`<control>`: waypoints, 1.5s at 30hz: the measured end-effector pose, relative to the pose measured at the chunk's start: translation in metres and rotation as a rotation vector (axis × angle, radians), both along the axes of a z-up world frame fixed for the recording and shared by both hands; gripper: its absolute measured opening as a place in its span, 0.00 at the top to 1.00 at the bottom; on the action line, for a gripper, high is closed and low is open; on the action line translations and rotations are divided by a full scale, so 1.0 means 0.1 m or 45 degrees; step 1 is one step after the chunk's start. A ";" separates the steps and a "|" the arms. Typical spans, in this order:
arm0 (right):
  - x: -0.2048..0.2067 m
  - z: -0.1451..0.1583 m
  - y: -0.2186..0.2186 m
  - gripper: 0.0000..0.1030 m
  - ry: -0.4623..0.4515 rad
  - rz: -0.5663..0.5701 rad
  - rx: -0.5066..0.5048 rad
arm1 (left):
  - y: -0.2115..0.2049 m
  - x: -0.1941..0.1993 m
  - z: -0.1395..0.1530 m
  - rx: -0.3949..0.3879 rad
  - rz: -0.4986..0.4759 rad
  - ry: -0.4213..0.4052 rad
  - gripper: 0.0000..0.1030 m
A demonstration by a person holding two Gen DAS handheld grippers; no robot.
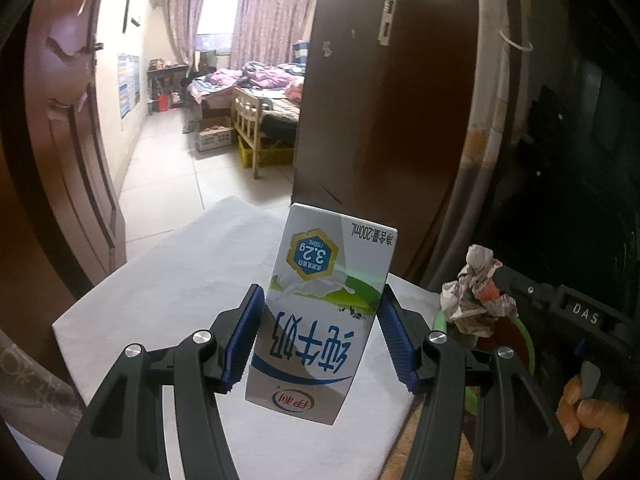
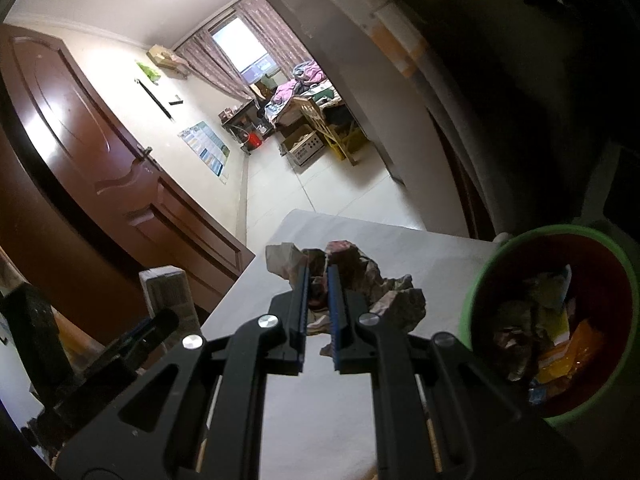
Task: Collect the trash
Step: 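Carry the milk carton and foil in both tools to the green bin, then open both tools over the green bin, dropping carton and foil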
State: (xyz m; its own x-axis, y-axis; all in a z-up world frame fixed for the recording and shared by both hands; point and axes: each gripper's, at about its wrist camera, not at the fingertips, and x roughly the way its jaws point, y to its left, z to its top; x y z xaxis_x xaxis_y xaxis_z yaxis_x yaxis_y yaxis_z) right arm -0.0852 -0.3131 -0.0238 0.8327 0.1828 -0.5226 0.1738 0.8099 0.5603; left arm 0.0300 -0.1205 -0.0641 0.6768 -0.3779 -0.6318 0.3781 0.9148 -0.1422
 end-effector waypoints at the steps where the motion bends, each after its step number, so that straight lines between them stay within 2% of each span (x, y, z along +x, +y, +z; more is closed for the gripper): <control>1: -0.02 0.00 -0.04 0.90 -0.002 -0.008 0.009 | -0.04 -0.01 -0.01 0.005 -0.012 0.004 0.47; 13: -0.33 -0.16 -0.67 0.90 0.019 -0.199 0.081 | -0.62 -0.08 -0.16 0.038 -0.170 0.058 0.47; 16: -0.41 -0.21 -0.82 0.89 0.028 -0.241 0.096 | -0.81 -0.12 -0.22 0.074 -0.213 0.057 0.47; 19: -0.49 -0.26 -0.94 0.90 0.042 -0.273 0.101 | -0.97 -0.14 -0.31 0.084 -0.251 0.101 0.47; 25: -0.61 -0.33 -1.17 0.89 0.048 -0.308 0.141 | -1.27 -0.19 -0.35 0.083 -0.340 0.101 0.47; 32: -0.70 -0.39 -1.39 0.90 0.057 -0.274 0.203 | -1.68 -0.07 -0.47 0.060 -0.386 0.148 0.47; 38: -0.81 -0.45 -1.49 0.90 0.115 -0.305 0.151 | -1.92 -0.05 -0.55 0.058 -0.412 0.183 0.46; 40: -0.82 -0.52 -1.53 0.85 0.143 -0.303 0.170 | -1.96 -0.04 -0.52 0.037 -0.431 0.180 0.31; 41: -0.82 -0.55 -1.54 0.82 0.157 -0.306 0.176 | -1.96 -0.06 -0.50 0.026 -0.440 0.167 0.19; 42: -0.83 -0.58 -1.55 0.76 0.170 -0.313 0.180 | -1.95 -0.09 -0.48 0.014 -0.444 0.143 0.17; 43: -0.83 -0.60 -1.55 0.63 0.181 -0.321 0.178 | -1.94 -0.13 -0.44 0.009 -0.445 0.106 0.17; 45: -0.81 -0.62 -1.54 0.45 0.204 -0.338 0.165 | -1.90 -0.17 -0.39 0.022 -0.445 0.068 0.14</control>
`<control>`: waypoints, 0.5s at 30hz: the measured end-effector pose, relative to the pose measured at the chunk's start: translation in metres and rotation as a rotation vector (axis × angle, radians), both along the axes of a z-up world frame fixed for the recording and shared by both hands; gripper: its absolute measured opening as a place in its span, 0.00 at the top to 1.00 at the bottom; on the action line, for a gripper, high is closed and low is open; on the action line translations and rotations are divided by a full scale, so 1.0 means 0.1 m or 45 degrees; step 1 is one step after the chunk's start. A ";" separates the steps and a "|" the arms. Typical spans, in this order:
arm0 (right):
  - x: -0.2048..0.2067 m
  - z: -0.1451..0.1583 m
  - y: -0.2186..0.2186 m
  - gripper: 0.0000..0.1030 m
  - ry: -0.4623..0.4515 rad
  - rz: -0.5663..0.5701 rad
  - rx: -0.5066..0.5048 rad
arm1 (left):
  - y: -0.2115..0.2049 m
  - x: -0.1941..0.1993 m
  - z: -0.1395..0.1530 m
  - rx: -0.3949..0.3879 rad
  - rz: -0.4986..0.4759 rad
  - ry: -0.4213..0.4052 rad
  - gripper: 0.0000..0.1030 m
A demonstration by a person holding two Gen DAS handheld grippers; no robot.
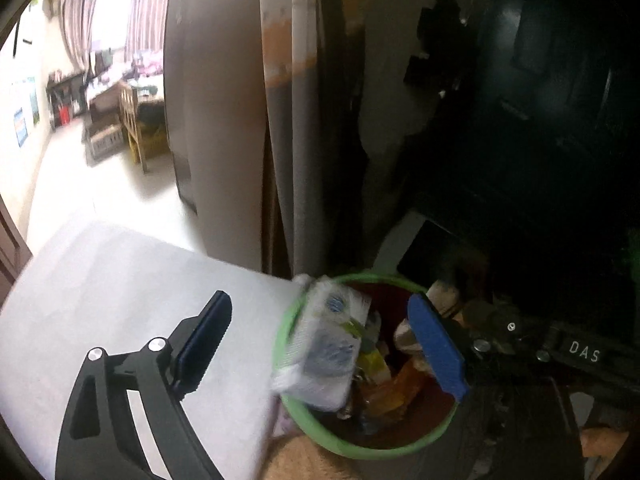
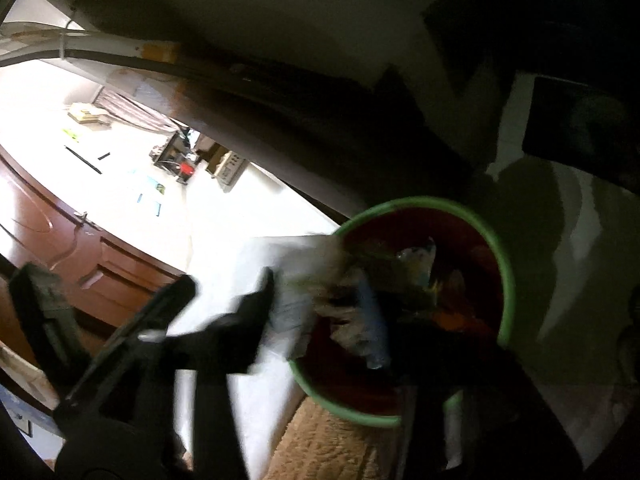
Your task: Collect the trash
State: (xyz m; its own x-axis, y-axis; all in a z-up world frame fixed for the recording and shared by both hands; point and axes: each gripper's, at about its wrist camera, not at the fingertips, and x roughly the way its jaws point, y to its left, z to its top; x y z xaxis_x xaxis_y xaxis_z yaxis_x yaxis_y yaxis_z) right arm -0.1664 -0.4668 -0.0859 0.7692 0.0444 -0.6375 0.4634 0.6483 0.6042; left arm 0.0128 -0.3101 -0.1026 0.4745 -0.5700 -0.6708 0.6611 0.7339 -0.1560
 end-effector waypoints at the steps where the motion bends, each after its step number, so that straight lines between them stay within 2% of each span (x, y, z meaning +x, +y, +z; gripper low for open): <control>1: 0.01 0.00 0.01 0.45 0.006 0.001 -0.007 | 0.04 -0.03 0.05 0.000 0.001 -0.019 0.13; 3: 0.06 0.04 0.09 0.45 0.023 0.023 -0.045 | 0.14 -0.05 0.13 -0.020 0.018 -0.054 0.12; 6: 0.17 0.14 0.25 0.34 0.032 0.054 -0.117 | 0.36 -0.12 0.28 -0.058 0.062 -0.105 0.08; 10: 0.33 0.30 0.50 0.18 0.007 0.111 -0.190 | 0.75 -0.06 0.49 -0.085 0.180 -0.175 0.08; 15: 0.61 0.51 1.00 0.07 -0.042 0.249 -0.287 | 1.35 -0.03 0.70 -0.103 0.350 -0.262 0.08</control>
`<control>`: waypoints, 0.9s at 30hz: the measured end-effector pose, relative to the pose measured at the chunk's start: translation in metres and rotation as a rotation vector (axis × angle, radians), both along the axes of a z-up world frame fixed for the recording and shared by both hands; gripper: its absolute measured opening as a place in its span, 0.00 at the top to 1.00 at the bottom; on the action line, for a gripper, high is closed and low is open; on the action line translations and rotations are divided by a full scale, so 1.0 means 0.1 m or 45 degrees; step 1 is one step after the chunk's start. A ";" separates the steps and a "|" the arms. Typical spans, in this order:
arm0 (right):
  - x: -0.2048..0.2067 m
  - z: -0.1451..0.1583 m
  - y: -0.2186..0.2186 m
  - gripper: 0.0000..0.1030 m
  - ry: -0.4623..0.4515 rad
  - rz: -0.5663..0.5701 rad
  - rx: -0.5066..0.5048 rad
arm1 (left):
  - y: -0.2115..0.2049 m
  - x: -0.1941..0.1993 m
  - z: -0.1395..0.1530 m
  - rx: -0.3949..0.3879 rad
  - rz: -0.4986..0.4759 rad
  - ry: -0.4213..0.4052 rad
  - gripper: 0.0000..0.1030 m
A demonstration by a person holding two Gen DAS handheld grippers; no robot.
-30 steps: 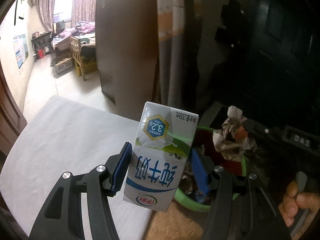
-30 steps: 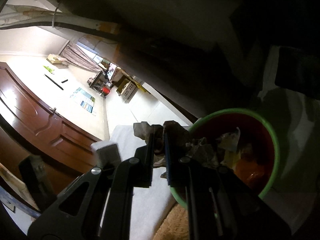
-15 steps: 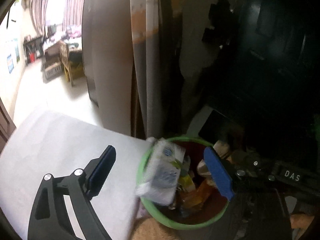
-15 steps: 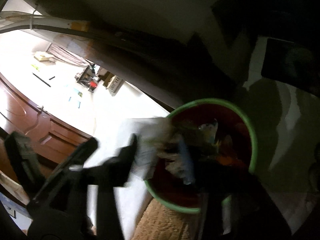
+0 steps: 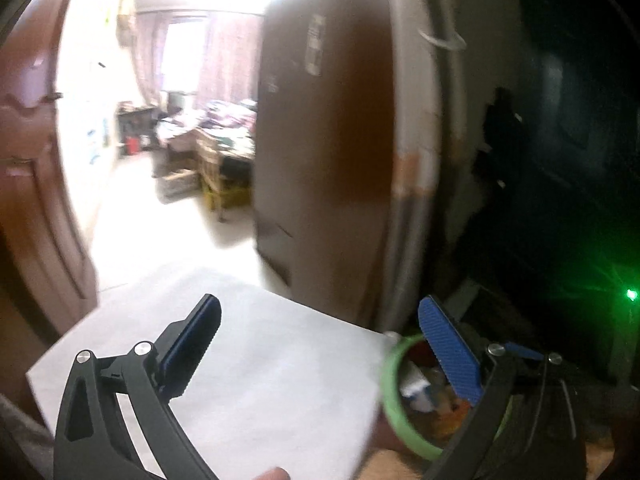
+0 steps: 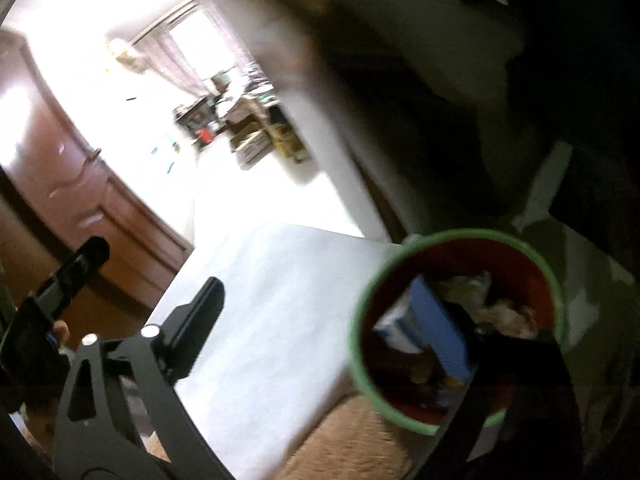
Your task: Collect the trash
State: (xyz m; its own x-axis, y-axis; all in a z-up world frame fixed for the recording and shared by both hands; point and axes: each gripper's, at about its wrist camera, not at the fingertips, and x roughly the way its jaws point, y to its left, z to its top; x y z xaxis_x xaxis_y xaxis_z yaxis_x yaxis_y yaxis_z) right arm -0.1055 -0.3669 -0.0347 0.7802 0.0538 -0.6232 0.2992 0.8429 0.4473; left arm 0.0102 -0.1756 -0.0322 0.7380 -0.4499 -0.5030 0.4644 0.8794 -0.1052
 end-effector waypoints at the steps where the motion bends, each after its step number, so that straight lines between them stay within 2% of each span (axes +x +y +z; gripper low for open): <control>1: 0.03 0.03 0.10 0.06 -0.008 0.018 -0.010 | 0.07 0.01 0.02 -0.004 0.018 -0.007 0.08; 5: 0.15 0.25 0.53 0.06 -0.090 0.071 -0.108 | 0.50 -0.02 0.13 -0.011 0.136 -0.049 0.08; 7: 0.15 0.44 0.79 0.05 -0.188 0.064 -0.216 | 0.67 -0.04 0.18 -0.007 0.189 -0.071 0.08; 10: 0.05 0.71 1.15 0.04 -0.388 -0.007 -0.398 | 0.90 -0.02 0.26 0.032 0.296 -0.111 0.08; 13: -0.07 0.84 1.42 0.04 -0.630 -0.087 -0.516 | 1.10 -0.05 0.36 0.037 0.377 -0.161 0.08; 15: 0.01 0.89 1.58 0.05 -0.582 -0.082 -0.552 | 1.22 -0.08 0.40 0.012 0.408 -0.181 0.08; 18: 0.08 0.85 1.68 0.05 -0.557 -0.014 -0.496 | 1.39 -0.10 0.42 0.023 0.448 -0.202 0.08; 22: 0.17 0.71 1.83 0.05 -0.501 -0.020 -0.483 | 1.51 -0.07 0.41 0.081 0.494 -0.193 0.08; 27: 0.29 0.46 1.94 0.04 -0.397 0.016 -0.423 | 1.80 -0.08 0.43 0.066 0.561 -0.154 0.08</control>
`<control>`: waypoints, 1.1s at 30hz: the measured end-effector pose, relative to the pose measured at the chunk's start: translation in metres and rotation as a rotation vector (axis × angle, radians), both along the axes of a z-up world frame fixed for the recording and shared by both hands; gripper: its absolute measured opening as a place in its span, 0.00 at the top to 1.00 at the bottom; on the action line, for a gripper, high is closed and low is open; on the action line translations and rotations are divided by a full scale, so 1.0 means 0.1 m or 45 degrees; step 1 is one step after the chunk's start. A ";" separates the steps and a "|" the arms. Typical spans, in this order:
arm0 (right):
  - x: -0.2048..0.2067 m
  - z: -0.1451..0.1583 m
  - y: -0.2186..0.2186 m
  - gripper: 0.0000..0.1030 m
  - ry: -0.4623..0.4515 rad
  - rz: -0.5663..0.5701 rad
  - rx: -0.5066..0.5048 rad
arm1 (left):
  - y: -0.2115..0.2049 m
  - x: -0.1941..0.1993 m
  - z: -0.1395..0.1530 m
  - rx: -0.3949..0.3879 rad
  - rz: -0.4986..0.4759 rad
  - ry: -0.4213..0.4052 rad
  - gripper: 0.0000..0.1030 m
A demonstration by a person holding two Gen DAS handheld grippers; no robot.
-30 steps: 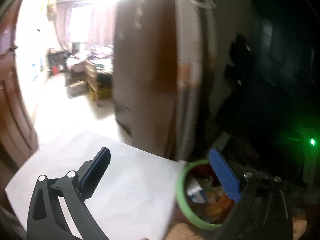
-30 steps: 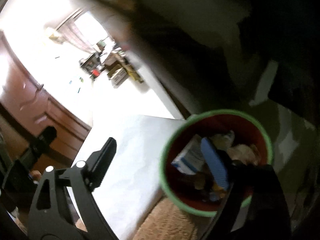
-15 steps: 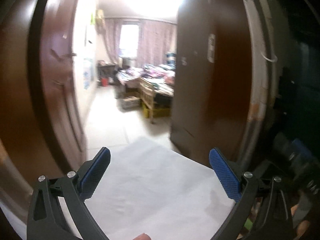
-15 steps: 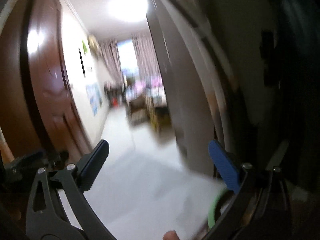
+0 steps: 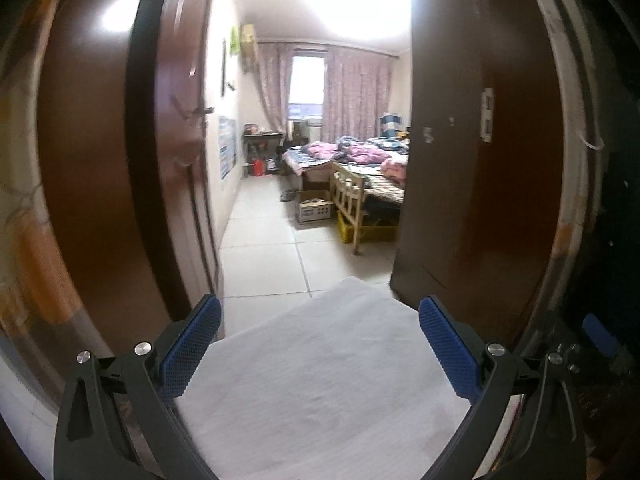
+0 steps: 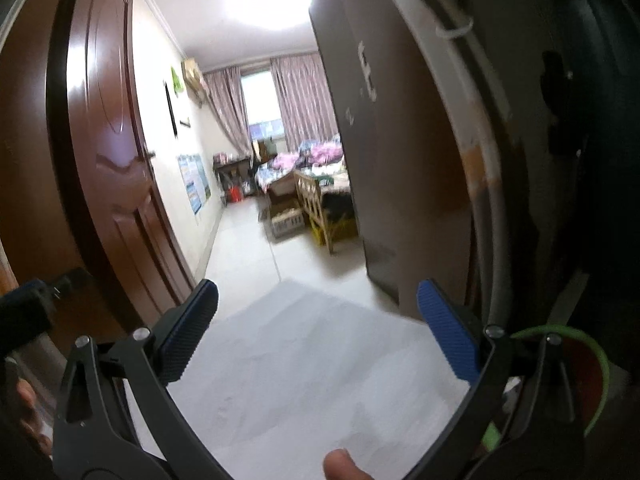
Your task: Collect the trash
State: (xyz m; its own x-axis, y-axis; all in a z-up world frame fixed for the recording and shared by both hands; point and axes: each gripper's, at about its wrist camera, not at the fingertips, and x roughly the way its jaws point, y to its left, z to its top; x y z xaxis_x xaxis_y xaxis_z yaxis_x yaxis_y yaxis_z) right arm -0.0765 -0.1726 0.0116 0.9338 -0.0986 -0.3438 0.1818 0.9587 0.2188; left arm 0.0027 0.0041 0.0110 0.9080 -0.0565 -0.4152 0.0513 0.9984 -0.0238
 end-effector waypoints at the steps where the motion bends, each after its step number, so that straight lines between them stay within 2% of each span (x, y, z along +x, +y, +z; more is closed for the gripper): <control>1: 0.03 -0.02 0.02 0.04 0.019 0.015 0.011 | 0.05 0.01 0.01 -0.005 0.017 0.001 0.08; 9: 0.03 0.01 0.10 0.05 0.005 0.047 -0.029 | 0.05 0.05 -0.03 0.000 0.021 0.030 0.08; 14: 0.02 -0.02 0.11 0.05 0.028 0.047 -0.029 | -0.02 0.07 -0.05 0.032 0.001 0.041 0.08; 23: 0.03 -0.01 0.07 0.05 0.055 0.053 -0.022 | -0.05 0.05 -0.07 0.023 0.001 0.065 0.08; 33: -0.14 0.18 0.11 0.05 -0.020 0.047 -0.159 | -0.09 0.07 -0.09 0.026 -0.002 0.102 0.08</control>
